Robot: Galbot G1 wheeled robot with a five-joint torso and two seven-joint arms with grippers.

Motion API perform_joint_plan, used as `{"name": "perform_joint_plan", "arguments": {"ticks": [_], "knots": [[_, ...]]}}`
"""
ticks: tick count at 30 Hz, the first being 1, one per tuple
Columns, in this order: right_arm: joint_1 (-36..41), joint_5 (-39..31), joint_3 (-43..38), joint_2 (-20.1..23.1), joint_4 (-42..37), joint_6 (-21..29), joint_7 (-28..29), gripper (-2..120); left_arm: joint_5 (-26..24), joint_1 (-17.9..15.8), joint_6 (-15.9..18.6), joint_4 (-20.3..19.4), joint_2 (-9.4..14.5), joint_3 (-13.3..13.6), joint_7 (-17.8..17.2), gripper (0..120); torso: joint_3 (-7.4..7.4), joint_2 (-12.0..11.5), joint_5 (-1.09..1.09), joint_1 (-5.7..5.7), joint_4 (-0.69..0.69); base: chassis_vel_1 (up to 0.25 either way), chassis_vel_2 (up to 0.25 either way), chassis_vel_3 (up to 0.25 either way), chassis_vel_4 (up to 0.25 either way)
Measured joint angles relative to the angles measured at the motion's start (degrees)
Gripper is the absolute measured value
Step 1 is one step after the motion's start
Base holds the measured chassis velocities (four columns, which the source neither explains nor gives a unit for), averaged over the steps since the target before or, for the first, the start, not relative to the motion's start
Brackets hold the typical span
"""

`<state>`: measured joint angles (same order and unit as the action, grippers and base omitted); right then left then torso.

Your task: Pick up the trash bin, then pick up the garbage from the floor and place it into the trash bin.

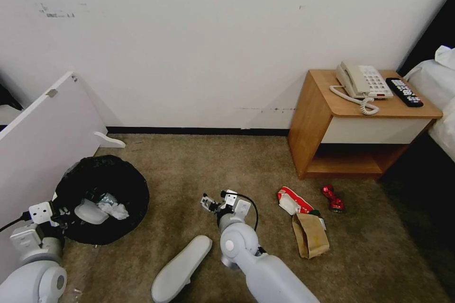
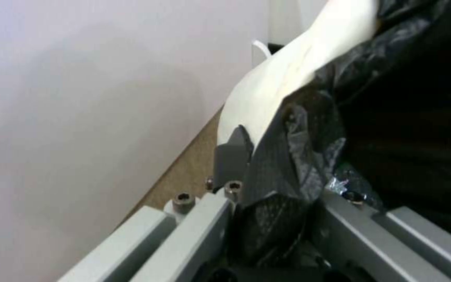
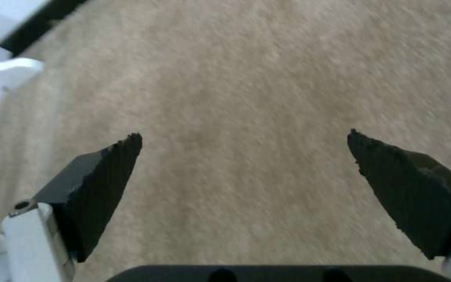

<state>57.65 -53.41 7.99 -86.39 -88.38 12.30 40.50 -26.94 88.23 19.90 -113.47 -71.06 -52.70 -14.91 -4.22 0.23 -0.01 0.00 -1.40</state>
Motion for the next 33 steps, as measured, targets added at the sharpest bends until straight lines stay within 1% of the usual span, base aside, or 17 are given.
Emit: {"name": "perform_joint_plan", "arguments": {"ticks": [7,10,13,14,15,16,17,20,23,25,27,32,33], "knots": [[1.4,-0.2,-1.1,-1.3,-0.4,0.2,1.7,100,0.2,0.0,-0.1,-0.1,-0.7,0.2,0.2,0,0.00,0.0,0.00,0.00,0.00,0.000,0.000,0.000,0.000],[2.0,-0.3,-1.5,-2.3,-0.4,0.2,2.0,100,0.4,0.0,-0.1,-0.2,-0.9,0.2,0.3,0,0.00,0.0,0.00,0.00,0.00,0.000,0.000,0.000,0.000],[3.1,-1.7,-2.1,-4.1,-0.6,0.3,3.8,100,0.5,0.2,-0.1,-0.3,-1.0,-0.1,0.4,0,0.00,0.0,0.00,0.00,0.00,0.000,0.000,0.000,0.000],[3.1,-1.7,-2.1,-4.1,-0.6,0.3,3.8,100,0.5,0.2,-0.1,-0.3,-1.0,-0.1,0.4,0,0.00,0.0,0.00,0.00,0.00,0.000,0.000,0.000,0.000],[3.2,-2.3,-2.4,-4.8,-0.9,0.5,4.8,100,0.5,0.2,-0.2,-0.2,-1.0,-0.2,0.5,0,0.00,0.0,-0.04,0.00,0.02,0.000,0.000,0.000,0.000],[3.2,-2.3,-2.4,-4.8,-0.9,0.5,4.8,100,0.5,0.2,-0.2,-0.2,-1.0,-0.2,0.5,0,0.00,0.0,-0.04,0.00,0.02,0.000,0.000,0.000,0.000],[3.4,-2.6,-2.6,-5.3,-1.1,0.7,5.7,100,0.5,0.2,-0.2,-0.1,-1.0,-0.2,0.6,0,0.01,0.0,-0.12,0.00,0.02,0.000,0.000,0.000,0.000],[3.5,-3.2,-2.6,-5.4,-1.2,1.2,7.6,100,0.5,0.2,-0.2,0.0,-1.0,-0.1,0.6,0,0.00,0.0,-0.11,0.00,0.03,0.000,0.000,0.000,0.000],[3.4,-3.3,-2.6,-5.5,-0.6,1.8,8.7,100,0.6,0.3,-0.4,0.2,-1.1,0.1,0.7,0,0.01,0.0,-0.12,0.00,0.01,0.000,0.000,0.000,0.000],[3.2,-3.3,-2.6,-5.5,0.2,2.0,8.8,99,0.6,0.3,-0.4,0.2,-1.1,0.1,0.8,0,0.01,0.0,-0.10,0.00,0.00,0.000,0.000,0.000,0.000],[2.4,-4.1,-3.2,-5.7,2.0,2.2,8.9,99,0.8,0.2,-0.8,0.8,-0.8,0.5,1.0,0,0.00,0.0,0.08,0.00,-0.02,0.000,0.000,0.000,0.000],[1.5,-5.7,-2.8,-5.5,3.5,2.4,8.8,99,1.1,0.0,-1.0,1.2,-0.5,1.2,1.3,0,0.00,0.0,0.14,0.00,-0.03,0.000,0.000,0.000,0.000],[1.1,-6.4,-2.6,-4.9,3.7,2.6,8.7,99,1.1,-0.1,-1.0,1.2,-0.5,1.4,1.4,0,0.01,0.0,0.13,0.00,0.00,0.000,0.000,0.000,0.000]]}}
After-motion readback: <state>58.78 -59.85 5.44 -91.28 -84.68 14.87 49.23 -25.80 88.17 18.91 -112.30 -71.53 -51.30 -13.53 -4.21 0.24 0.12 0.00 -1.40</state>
